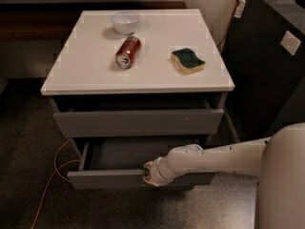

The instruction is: Place coke can into middle drawer

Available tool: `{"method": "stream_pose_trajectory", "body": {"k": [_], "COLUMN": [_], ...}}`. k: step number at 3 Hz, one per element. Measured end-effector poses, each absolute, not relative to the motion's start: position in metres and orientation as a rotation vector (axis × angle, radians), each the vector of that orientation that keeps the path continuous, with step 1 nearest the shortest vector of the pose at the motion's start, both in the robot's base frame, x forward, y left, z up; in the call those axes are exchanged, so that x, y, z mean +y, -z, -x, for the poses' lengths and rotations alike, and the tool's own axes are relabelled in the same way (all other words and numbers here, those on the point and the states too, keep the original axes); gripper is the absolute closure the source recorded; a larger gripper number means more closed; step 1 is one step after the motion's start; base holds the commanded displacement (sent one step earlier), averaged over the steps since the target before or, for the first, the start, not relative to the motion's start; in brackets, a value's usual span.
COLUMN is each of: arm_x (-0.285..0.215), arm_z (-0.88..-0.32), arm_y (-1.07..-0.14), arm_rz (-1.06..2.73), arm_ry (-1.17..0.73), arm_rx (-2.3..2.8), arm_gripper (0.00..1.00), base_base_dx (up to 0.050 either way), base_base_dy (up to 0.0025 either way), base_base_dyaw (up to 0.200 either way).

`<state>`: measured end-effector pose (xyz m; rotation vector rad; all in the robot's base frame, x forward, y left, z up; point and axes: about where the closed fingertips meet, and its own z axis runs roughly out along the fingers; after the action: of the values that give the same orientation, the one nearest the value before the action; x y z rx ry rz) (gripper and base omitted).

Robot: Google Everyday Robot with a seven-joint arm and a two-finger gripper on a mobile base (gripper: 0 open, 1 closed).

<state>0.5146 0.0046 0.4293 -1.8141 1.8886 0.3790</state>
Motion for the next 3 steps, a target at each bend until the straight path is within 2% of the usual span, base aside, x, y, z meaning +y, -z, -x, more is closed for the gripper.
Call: {"method": "stream_pose_trajectory", "body": {"k": [2,3], "arm_x": [0.004,0.011], "arm_z": [-0.515,-0.500], "arm_y": [-0.429,-0.436], "arm_rz": [1.814,1.794], "arm_ry": [-0.379,-0.426], "arm_rx": [1.889,1.890], "arm_gripper": [1.00,0.85], "base_base_dx": [0.000,0.000], "base_base_dy": [0.00000,0.00000], "base_base_dyaw": [0.000,0.000]}}
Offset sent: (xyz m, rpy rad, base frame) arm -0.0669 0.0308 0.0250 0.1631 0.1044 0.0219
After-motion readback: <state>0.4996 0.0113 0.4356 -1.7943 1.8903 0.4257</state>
